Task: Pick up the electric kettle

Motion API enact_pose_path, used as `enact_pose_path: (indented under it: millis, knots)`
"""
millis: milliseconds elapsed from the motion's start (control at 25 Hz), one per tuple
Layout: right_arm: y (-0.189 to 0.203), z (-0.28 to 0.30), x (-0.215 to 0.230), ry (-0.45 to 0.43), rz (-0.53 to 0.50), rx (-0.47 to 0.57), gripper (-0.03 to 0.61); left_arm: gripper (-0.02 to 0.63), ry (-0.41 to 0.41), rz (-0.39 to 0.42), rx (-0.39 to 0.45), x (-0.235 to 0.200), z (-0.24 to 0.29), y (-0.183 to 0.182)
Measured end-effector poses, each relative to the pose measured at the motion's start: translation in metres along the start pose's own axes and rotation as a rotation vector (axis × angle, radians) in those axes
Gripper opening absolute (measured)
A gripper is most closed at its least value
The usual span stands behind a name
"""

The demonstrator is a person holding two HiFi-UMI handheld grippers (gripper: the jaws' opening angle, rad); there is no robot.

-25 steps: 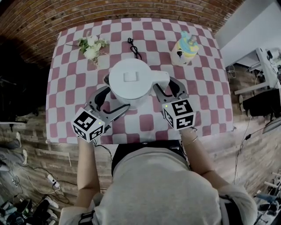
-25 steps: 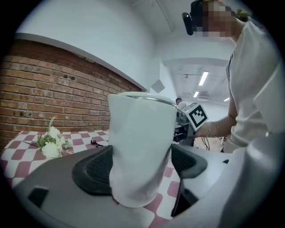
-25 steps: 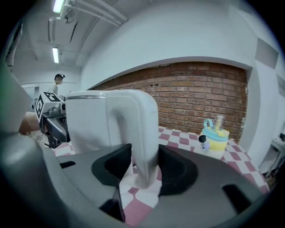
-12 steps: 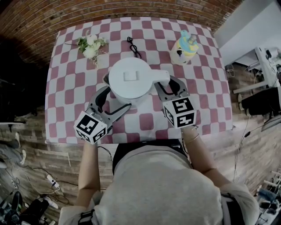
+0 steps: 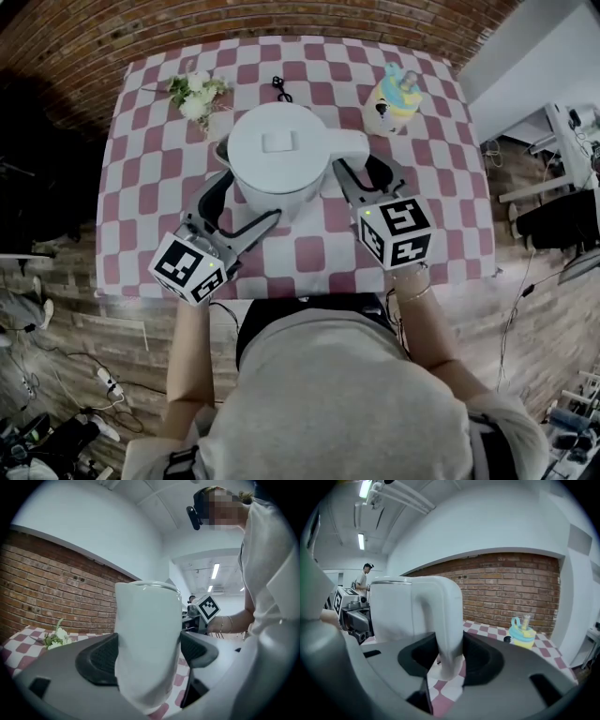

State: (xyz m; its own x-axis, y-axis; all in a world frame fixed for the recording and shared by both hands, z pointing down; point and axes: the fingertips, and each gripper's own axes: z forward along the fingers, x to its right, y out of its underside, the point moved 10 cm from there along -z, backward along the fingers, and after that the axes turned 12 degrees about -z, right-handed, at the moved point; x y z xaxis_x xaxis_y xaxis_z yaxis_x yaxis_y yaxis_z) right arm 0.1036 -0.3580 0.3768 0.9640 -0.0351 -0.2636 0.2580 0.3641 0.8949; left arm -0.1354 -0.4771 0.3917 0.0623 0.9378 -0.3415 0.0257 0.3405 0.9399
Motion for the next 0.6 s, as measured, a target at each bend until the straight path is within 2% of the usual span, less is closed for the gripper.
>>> enact_pose_path:
  millis: [320,600]
  knots:
    - [-0.036,-0.022,0.002,0.028,-0.069,0.073,0.158,0.414,-0.017,0.033,0.054,0.022,-0.009,-0.025]
    - [-0.053,-0.038,-0.004,0.015,-0.068,0.105,0.158,0.414,-0.049,-0.003,0.101,0.043,-0.025,-0.035]
